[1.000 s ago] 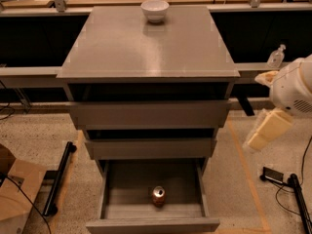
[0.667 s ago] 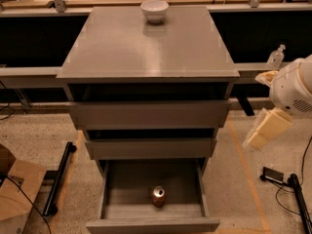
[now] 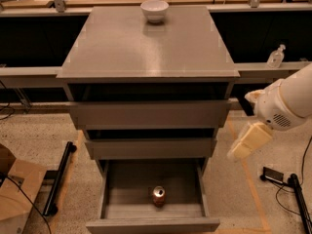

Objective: Pick coke can from bottom drawer and place on counter

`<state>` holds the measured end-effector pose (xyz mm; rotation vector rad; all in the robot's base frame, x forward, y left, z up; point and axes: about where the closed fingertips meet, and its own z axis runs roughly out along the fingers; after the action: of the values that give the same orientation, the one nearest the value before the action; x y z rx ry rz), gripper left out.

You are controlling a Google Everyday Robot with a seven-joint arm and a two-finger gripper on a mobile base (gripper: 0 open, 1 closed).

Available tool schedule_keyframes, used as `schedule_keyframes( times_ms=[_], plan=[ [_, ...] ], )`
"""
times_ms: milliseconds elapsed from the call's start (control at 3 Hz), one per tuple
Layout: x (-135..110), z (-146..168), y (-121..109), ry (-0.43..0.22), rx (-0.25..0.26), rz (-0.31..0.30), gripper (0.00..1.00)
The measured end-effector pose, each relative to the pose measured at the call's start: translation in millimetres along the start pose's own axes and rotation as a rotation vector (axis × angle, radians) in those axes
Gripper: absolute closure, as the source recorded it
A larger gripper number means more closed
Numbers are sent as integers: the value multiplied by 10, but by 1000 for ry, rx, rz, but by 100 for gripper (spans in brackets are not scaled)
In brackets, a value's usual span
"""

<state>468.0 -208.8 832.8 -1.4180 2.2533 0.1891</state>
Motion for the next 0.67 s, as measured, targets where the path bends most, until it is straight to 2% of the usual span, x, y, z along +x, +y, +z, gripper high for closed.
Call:
schedule_keyframes(
  times_ms=[667],
  plan=[
    [172, 1033, 223, -132, -56, 186, 0]
  ],
)
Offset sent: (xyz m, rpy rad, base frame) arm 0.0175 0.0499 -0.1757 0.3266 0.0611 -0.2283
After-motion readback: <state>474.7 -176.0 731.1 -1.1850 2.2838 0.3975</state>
